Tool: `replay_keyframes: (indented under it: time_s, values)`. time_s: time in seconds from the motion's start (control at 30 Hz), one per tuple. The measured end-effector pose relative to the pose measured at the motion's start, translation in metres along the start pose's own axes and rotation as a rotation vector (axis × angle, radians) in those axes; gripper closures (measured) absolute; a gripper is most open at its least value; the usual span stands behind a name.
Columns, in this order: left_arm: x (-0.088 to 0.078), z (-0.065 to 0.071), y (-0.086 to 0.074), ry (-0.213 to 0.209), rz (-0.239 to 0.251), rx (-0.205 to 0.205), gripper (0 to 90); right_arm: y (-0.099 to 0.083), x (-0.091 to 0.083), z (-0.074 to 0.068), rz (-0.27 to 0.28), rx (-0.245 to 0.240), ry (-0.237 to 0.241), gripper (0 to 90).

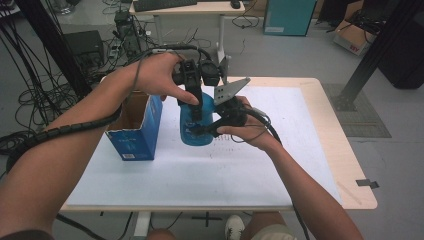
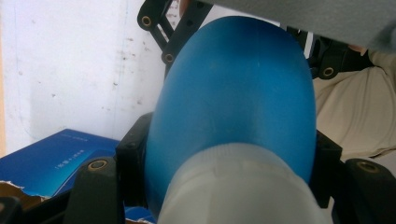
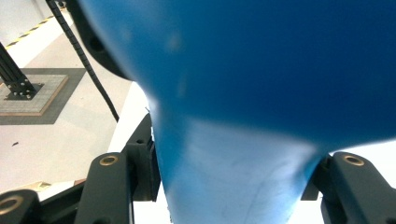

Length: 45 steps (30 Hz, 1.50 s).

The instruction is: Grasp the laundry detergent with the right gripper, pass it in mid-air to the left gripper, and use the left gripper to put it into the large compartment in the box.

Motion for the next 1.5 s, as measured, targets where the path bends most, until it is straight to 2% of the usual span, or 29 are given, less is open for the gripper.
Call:
replay_keyframes:
  time_s: [0.13,0.23,0.27,0.57,0.6,0.63,0.67,0.8,1.13,1.27,1.37,1.4,1.43,1.5]
  values:
    - [-0.0008,-0.0002,0.0002,0.001,-0.001,0.000,35.9,0.0003,-0.0006,0.0008,0.002,-0.004,-0.005,41.3]
    - [-0.0007,-0.0016,0.0012,0.019,0.004,0.004,35.9,0.0008,-0.0010,0.0007,0.006,-0.002,-0.003,41.3]
    - [-0.0017,-0.0007,0.0012,0.004,0.000,0.000,35.9,0.0009,-0.0012,0.0008,0.007,-0.001,-0.003,41.2]
    - [-0.0011,-0.0006,0.0017,0.004,0.010,-0.009,36.0,0.0006,-0.0018,0.0012,0.007,0.004,-0.005,41.0]
    - [-0.0005,-0.0013,0.0018,0.019,0.011,-0.009,36.0,0.0006,-0.0017,0.0012,0.008,0.004,-0.003,41.0]
    - [-0.0009,-0.0014,0.0011,0.013,0.005,0.001,36.0,0.0006,-0.0017,0.0013,0.007,0.002,-0.003,41.0]
    - [-0.0009,-0.0006,0.0017,0.008,0.009,-0.010,36.0,0.0006,-0.0016,0.0013,0.007,0.002,-0.004,41.0]
    - [-0.0010,-0.0004,0.0017,0.004,0.011,-0.013,36.0,0.0010,-0.0014,0.0014,0.010,-0.001,-0.002,41.0]
    - [0.0004,-0.0006,0.0002,-0.003,0.001,-0.001,36.1,-0.0007,-0.0003,0.0018,0.000,0.002,-0.002,41.0]
    - [0.0015,-0.0014,0.0006,0.010,0.009,-0.012,36.1,-0.0010,-0.0003,0.0025,0.001,0.005,-0.012,40.3]
    - [0.0018,-0.0016,0.0000,0.002,0.006,-0.016,36.1,-0.0022,-0.0024,0.0047,-0.003,0.011,-0.035,34.0]
    - [0.0018,-0.0016,0.0000,0.002,0.006,-0.016,36.1,-0.0024,-0.0035,0.0060,0.000,0.020,-0.042,30.8]
    - [0.0017,-0.0021,-0.0003,0.001,0.004,-0.021,36.1,-0.0022,-0.0041,0.0059,0.010,0.052,-0.054,27.9]
    - [0.0016,-0.0029,-0.0015,0.002,-0.004,-0.027,36.1,-0.0047,-0.0062,0.0070,0.000,0.066,-0.058,25.1]
Point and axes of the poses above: each handheld gripper's, and its own axes: x roughly forward along the jaws, y roughly out of its top, z roughly to its right, the point moved 10 cm from there along x, roughly forward along the jaws, and after that the axes turned 15 degrees about x, right-handed, at the moved point
